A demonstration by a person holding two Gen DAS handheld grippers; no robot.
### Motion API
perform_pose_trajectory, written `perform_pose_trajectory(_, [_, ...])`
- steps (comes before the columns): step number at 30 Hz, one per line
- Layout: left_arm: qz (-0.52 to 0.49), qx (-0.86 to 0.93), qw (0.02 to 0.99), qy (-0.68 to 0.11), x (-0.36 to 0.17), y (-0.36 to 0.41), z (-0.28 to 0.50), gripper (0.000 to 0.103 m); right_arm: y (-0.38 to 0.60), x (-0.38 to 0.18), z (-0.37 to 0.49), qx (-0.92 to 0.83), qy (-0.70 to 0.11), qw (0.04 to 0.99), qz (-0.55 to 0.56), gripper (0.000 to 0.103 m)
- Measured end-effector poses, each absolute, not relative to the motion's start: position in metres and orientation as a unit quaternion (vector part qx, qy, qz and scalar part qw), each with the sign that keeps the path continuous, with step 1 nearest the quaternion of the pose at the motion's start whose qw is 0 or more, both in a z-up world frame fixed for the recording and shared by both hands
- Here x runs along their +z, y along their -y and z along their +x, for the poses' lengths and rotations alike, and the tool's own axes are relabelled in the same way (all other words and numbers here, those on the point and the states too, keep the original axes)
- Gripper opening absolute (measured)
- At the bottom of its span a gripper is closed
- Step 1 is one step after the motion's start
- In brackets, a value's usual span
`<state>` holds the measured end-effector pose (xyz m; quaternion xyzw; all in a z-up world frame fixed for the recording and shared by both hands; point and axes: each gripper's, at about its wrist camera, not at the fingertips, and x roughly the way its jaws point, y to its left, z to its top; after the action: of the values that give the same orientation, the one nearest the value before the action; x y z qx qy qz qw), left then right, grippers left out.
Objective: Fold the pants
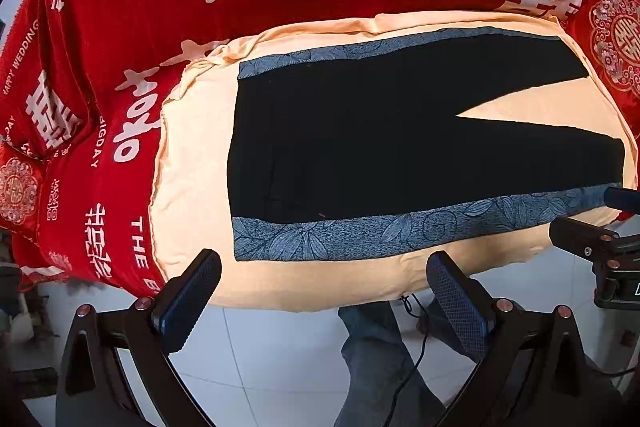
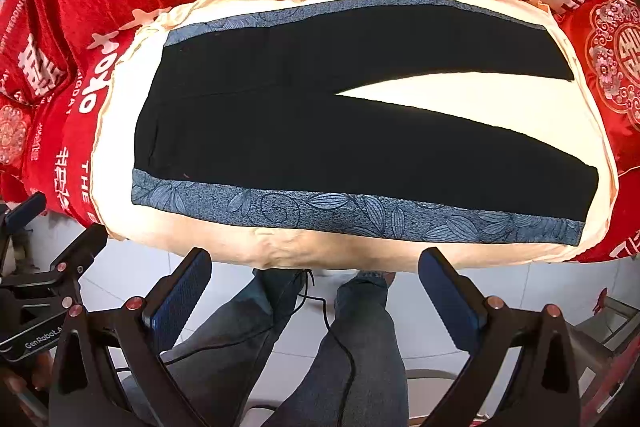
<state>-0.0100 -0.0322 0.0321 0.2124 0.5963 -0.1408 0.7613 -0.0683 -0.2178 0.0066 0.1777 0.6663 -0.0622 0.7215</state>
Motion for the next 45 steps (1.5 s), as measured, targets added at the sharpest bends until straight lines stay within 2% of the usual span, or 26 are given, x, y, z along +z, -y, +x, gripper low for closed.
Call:
perform_pose_trajectory(27, [0.186, -0.097, 0.757, -0.619, 0.036, 0.06, -0.08, 0.103, 0.25, 0.007, -0.116, -0.026, -0.675, 0.722, 0.15, 0.103])
perform_pose_trajectory(45, [0.199, -0.114, 0.755, -0.614, 0.026, 0.006, -0.06, 0.103, 0.201, 0.002, -0.108, -0.06, -0.668, 0.723, 0.165, 0.103])
